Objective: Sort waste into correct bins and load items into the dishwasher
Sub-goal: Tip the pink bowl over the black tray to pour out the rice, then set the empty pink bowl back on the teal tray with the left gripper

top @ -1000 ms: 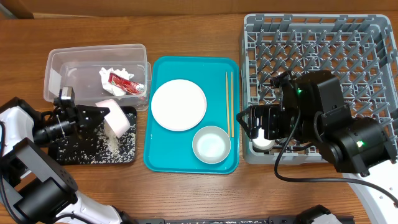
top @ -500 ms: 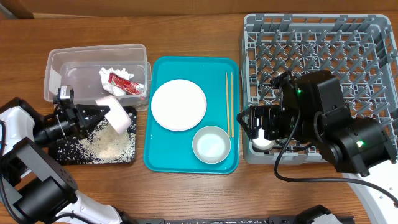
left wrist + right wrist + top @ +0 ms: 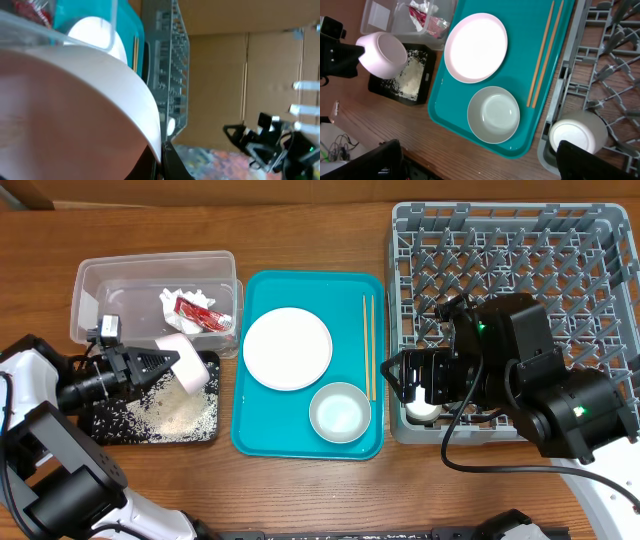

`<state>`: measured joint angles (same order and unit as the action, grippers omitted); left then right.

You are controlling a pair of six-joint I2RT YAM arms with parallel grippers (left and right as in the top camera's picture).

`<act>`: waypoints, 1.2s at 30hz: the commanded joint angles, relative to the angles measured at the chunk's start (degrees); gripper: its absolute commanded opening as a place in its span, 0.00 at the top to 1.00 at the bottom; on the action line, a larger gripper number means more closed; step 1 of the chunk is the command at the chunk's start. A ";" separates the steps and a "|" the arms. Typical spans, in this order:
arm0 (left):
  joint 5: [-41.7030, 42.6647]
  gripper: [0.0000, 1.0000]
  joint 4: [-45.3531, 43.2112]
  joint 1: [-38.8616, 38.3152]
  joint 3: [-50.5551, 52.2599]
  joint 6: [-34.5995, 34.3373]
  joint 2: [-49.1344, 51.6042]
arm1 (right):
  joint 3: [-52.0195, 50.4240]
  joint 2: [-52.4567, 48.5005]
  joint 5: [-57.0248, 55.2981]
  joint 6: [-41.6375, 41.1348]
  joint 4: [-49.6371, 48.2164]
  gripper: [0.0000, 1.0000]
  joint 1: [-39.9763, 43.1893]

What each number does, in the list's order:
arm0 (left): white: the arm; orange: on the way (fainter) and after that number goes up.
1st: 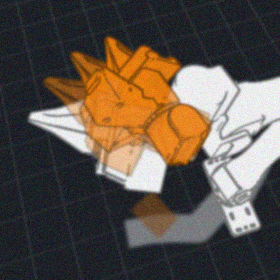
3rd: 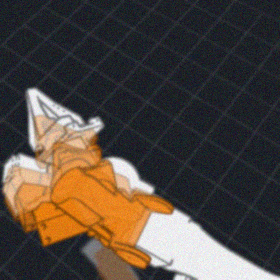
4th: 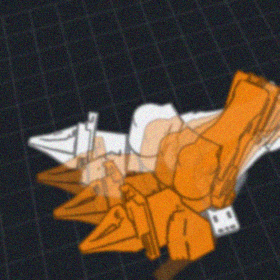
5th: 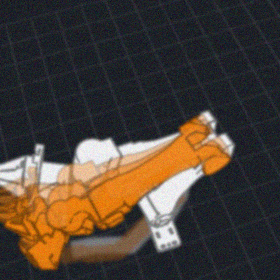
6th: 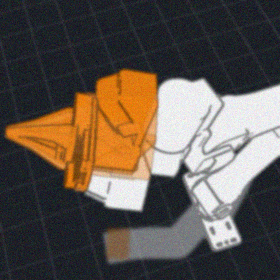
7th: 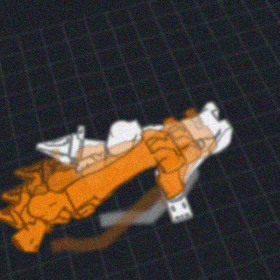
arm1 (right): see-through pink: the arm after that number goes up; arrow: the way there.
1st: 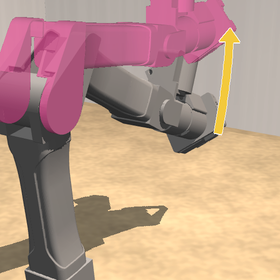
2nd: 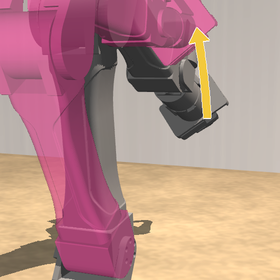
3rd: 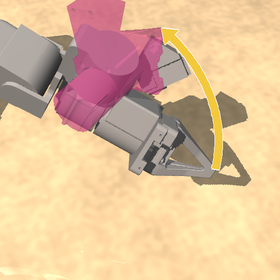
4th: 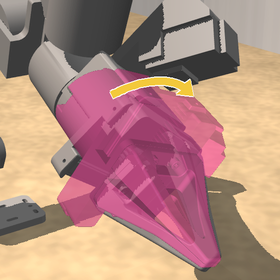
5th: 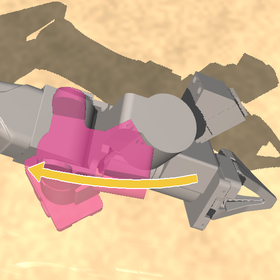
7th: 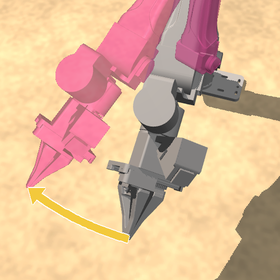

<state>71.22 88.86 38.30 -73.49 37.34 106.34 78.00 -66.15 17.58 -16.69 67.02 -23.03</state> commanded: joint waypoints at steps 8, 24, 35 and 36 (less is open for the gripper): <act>-5.60 0.96 -2.23 -2.34 -0.15 -5.42 -4.20 | 0.72 0.46 -0.20 0.24 -0.66 0.00 -0.11; -3.43 0.96 3.63 -5.86 -0.28 1.62 -11.06 | 0.72 0.46 -0.20 0.24 -0.46 0.00 -0.11; -52.87 0.96 -13.35 -34.64 3.06 -44.52 -27.21 | 0.72 0.46 -0.20 0.22 -0.81 0.00 -0.11; -56.28 0.96 -14.60 -38.18 4.50 -48.35 -27.32 | 0.72 0.46 -0.20 0.24 -0.74 0.00 -0.11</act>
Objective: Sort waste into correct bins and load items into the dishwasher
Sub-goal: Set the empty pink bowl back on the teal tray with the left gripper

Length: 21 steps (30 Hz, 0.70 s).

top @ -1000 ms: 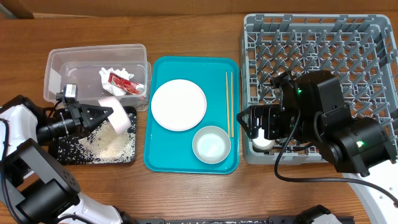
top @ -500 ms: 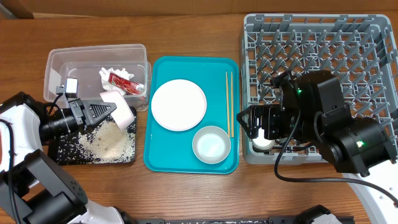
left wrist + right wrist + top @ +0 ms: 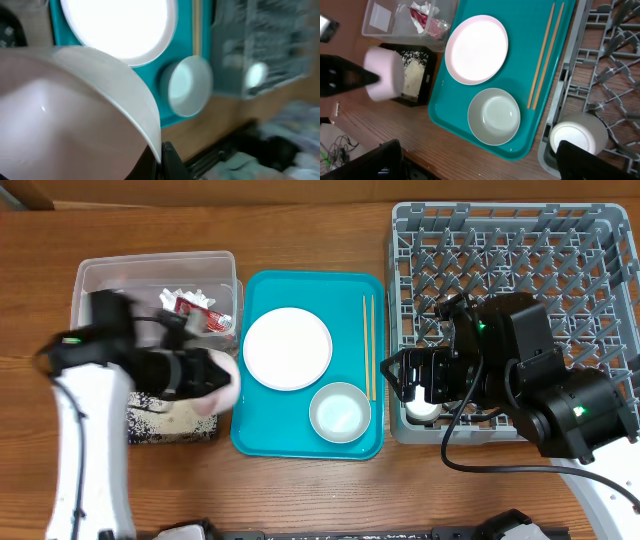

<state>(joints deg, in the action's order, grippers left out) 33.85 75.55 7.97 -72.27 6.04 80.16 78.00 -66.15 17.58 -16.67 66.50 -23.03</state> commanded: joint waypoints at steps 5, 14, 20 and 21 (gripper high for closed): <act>-27.76 0.96 -13.97 -21.57 14.19 -31.34 -0.39 | 0.72 0.46 -0.20 0.22 -0.15 0.00 -0.11; -31.36 0.89 -28.35 -32.57 20.37 -38.23 2.86 | 0.72 0.46 -0.22 0.22 -0.48 0.00 -0.11; -32.81 0.69 -26.18 -34.99 16.83 -37.70 2.89 | 0.72 0.46 -0.61 0.22 -0.46 0.00 -0.11; -33.46 0.69 -24.70 -34.86 15.28 -37.42 2.89 | 0.72 0.46 -1.09 0.22 -0.44 0.00 -0.11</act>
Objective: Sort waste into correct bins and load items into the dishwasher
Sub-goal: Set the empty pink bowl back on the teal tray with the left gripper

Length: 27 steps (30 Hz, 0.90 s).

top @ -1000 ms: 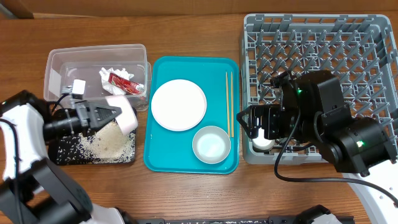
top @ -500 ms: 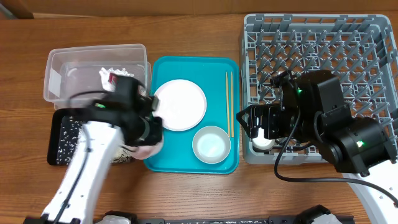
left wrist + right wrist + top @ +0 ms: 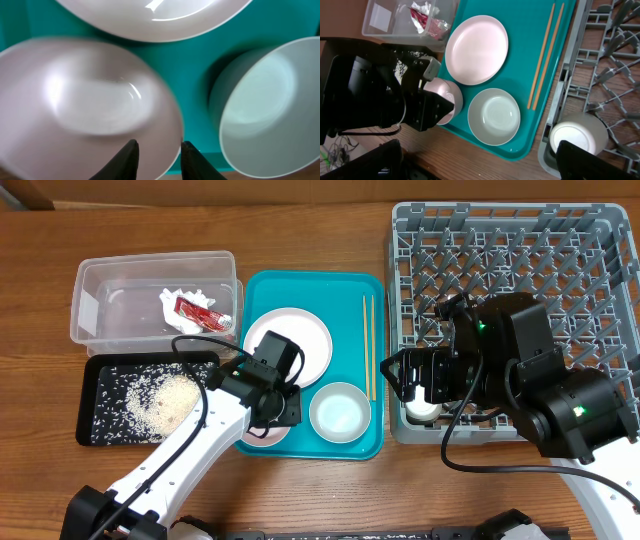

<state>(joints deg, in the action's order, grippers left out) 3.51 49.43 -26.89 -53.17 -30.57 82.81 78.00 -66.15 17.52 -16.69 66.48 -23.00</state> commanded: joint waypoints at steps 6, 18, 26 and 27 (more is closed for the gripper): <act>-5.60 0.56 8.85 0.35 -16.44 2.71 0.24 | 0.72 0.46 -1.44 0.24 -0.46 0.00 -0.13; -6.78 0.44 11.52 0.35 -26.40 4.46 0.24 | 0.72 0.13 -1.20 0.02 -1.22 0.00 -0.13; -8.22 0.53 18.23 0.35 -31.28 4.31 -0.26 | 0.72 -0.13 -1.20 0.00 -1.90 0.00 -0.13; -8.92 0.52 19.26 0.35 -32.54 4.31 -0.63 | 0.72 -0.13 -1.18 0.00 -1.84 0.00 -0.13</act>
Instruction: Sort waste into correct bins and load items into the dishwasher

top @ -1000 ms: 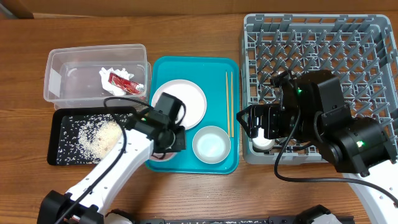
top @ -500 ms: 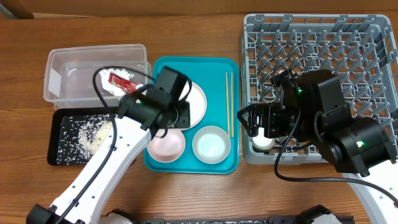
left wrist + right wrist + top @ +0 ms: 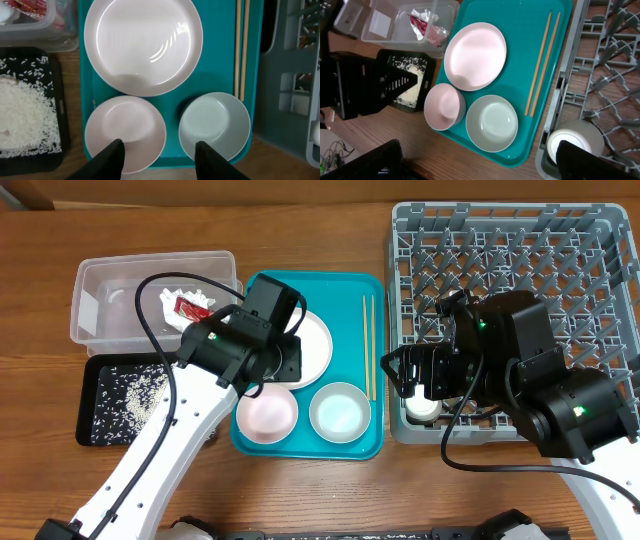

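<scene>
An empty pink bowl (image 3: 266, 413) stands upright in the front left corner of the teal tray (image 3: 262, 285), beside a pale green bowl (image 3: 340, 412). Behind them lies a white plate (image 3: 143, 47), with chopsticks (image 3: 369, 345) along the tray's right side. My left gripper (image 3: 160, 160) hangs open above the two bowls, holding nothing. My right gripper (image 3: 480, 165) is wide open over the front left corner of the grey dish rack (image 3: 560, 240). There a white cup (image 3: 575, 142) sits in the rack.
A clear bin (image 3: 100, 280) with crumpled paper and a red wrapper stands at the back left. In front of it is a black tray (image 3: 95, 430) strewn with rice. The left arm covers part of the plate in the overhead view.
My left gripper was low with its fingers at the pink bowl's rim. It is now higher and wider open, and the bowl sits free on the tray. The right arm has not moved.
My left gripper held the pink bowl tipped over the black rice tray. Then it had the bowl near the teal tray's left edge. Then the bowl sat in the tray's front left corner with the fingers at its rim. Now the gripper hangs open above it.
</scene>
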`<state>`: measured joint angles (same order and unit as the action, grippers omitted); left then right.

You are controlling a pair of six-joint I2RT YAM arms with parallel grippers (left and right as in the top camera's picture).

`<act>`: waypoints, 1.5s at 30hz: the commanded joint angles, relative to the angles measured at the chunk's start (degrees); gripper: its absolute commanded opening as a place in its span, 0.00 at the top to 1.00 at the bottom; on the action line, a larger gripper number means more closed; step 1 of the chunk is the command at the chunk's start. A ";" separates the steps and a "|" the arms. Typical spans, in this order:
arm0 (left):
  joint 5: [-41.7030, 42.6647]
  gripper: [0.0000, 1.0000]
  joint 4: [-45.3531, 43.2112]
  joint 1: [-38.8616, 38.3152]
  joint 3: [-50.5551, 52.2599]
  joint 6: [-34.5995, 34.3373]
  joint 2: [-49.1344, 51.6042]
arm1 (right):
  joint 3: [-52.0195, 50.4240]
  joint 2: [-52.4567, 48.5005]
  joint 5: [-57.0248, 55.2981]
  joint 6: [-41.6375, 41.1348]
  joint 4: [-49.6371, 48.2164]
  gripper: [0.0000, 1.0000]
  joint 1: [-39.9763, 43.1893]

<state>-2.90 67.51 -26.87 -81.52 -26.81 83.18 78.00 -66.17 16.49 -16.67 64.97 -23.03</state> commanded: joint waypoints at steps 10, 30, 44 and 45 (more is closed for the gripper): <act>-6.05 0.00 13.86 0.22 -21.00 3.69 -7.02 | 0.72 -0.39 -1.49 0.02 -1.64 0.00 -0.11; -2.71 0.00 0.46 1.03 -15.32 20.92 -16.35 | 0.72 -0.50 -1.46 0.02 -1.64 0.00 -0.11; 11.67 0.00 -40.65 12.90 32.68 31.58 -47.60 | 0.72 -0.50 -1.46 0.02 -1.64 0.00 -0.11; 11.72 0.00 -43.21 12.90 36.37 31.56 -50.29 | 0.72 -0.50 -1.46 0.02 -1.64 0.00 -0.11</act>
<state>7.22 27.73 -14.46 -52.29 2.81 38.59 78.00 -66.61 15.46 -16.69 63.66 -23.00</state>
